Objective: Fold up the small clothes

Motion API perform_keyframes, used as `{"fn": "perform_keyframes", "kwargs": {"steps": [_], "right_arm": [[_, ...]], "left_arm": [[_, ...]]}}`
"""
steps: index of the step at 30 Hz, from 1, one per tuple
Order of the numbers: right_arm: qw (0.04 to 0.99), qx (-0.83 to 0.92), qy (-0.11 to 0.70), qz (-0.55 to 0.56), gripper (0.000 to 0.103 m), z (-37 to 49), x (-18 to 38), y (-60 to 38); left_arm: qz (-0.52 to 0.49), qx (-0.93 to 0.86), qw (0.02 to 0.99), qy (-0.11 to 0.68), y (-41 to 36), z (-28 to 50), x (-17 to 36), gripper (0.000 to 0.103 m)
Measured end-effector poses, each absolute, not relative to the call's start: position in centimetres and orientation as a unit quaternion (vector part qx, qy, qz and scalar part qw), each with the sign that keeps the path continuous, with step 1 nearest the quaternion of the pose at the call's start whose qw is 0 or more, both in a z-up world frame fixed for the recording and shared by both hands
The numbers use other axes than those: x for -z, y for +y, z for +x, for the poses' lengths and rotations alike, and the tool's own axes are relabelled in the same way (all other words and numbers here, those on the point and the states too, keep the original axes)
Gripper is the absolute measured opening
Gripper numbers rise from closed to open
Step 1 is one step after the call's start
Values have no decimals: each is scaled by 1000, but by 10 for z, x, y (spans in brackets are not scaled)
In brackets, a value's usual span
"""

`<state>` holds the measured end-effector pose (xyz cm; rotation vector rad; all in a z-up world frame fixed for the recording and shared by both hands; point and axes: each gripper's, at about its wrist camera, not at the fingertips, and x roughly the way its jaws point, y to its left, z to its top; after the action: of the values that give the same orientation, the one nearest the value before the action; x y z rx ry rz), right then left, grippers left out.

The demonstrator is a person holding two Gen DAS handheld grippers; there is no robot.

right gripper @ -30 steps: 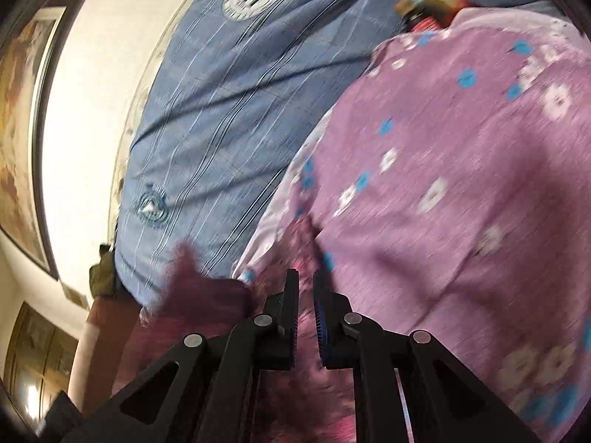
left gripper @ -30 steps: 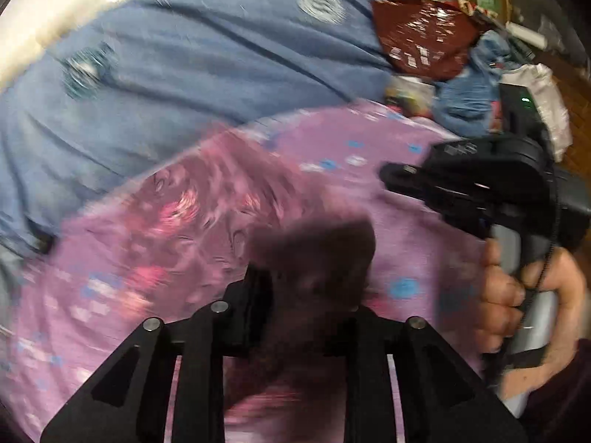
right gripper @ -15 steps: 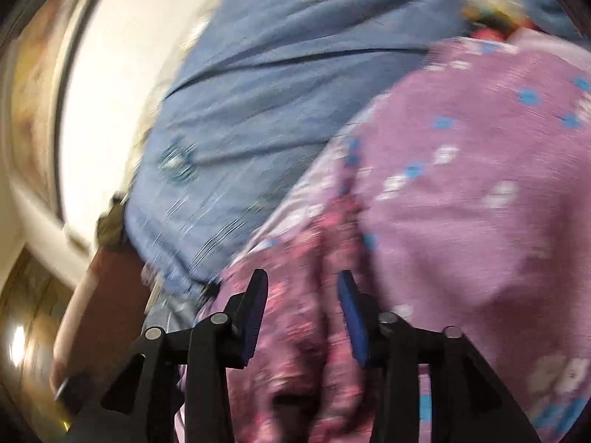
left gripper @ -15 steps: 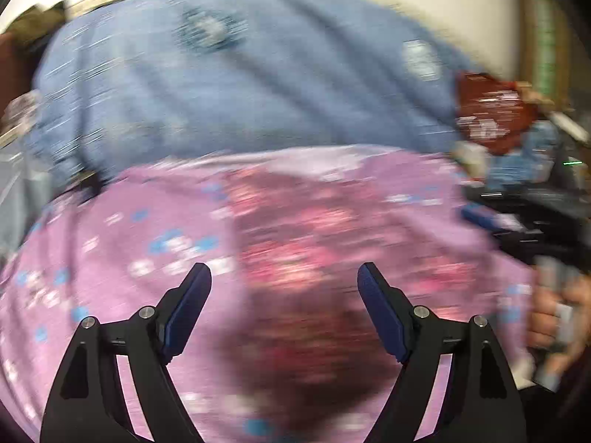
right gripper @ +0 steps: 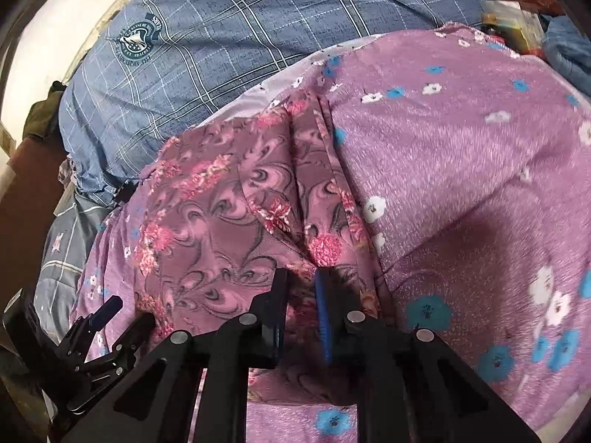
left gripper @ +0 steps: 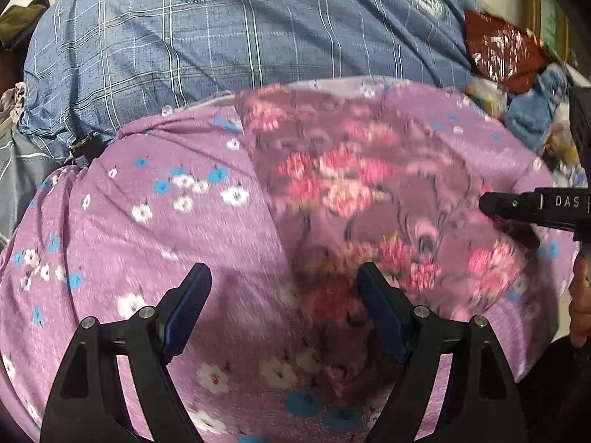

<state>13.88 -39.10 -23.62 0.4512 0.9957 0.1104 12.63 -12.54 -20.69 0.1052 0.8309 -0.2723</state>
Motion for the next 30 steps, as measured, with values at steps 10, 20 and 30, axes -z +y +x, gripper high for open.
{"fn": "perform_keyframes", "kwargs": {"steps": [10, 20, 30], "right_arm": [[845, -81, 459, 260, 28, 236, 195, -372], [827, -37, 482, 288, 25, 316, 260, -367], [863, -51, 428, 262, 36, 259, 217, -371]], "left_arm": [[13, 78, 913, 401, -119, 240, 178, 82], [-25, 73, 888, 454, -134, 314, 237, 83], [20, 59, 923, 381, -134, 258, 189, 87]]}}
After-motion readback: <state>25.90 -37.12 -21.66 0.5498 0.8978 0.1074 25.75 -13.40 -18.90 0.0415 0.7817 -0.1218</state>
